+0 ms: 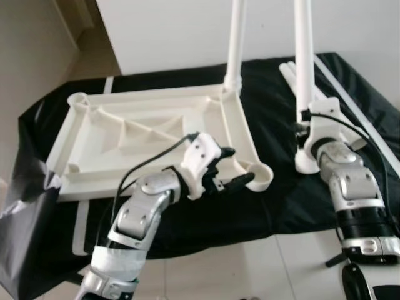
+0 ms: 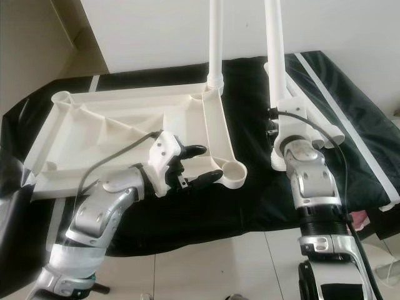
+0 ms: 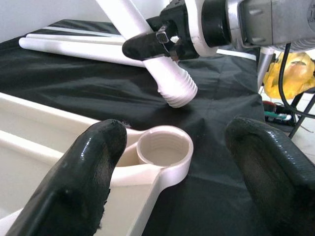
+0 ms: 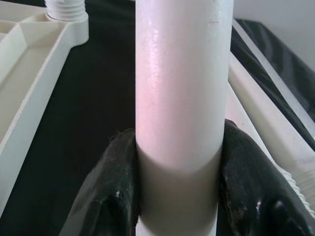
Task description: Building children table
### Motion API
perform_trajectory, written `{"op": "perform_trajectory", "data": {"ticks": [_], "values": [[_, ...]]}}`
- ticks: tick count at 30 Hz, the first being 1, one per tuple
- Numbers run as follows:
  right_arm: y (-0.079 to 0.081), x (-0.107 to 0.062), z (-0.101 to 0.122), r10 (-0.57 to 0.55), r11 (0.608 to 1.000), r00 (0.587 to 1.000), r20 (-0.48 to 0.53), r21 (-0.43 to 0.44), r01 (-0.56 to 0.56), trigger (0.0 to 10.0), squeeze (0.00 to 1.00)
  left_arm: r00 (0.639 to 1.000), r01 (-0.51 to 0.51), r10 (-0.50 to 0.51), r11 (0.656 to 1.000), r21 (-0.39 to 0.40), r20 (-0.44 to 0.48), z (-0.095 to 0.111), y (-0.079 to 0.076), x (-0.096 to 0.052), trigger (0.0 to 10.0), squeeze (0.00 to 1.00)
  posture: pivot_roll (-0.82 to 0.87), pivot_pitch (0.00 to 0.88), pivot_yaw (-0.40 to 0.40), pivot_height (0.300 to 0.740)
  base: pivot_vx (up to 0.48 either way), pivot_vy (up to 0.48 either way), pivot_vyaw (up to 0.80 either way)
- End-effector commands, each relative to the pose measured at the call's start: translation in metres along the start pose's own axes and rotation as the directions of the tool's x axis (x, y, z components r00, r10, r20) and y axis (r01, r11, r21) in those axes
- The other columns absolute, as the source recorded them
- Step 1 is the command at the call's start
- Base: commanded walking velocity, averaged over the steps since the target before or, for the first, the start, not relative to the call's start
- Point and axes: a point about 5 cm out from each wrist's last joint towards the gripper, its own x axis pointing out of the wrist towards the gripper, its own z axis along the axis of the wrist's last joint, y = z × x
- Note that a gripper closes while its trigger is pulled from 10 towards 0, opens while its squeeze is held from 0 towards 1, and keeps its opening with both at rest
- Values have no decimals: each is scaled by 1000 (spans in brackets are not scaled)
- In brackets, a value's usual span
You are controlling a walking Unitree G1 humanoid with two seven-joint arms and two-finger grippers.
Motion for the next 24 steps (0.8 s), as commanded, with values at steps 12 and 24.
{"op": "perform_trajectory", "data": {"ticks": [12, 24], "values": [[-7, 27, -3, 15, 1000, 986, -165, 12, -14, 10000, 0, 999, -53, 53, 999, 2, 9, 4, 2, 4, 10000, 0, -75, 45, 20, 740, 0, 0, 0], [-2, 35, -12, 43, 998, 979, -201, -37, -52, 10000, 0, 997, -83, 83, 997, -4, 2, 1, 3, 1, 10000, 0, -62, 56, 4, 740, 0, 0, 0]]}}
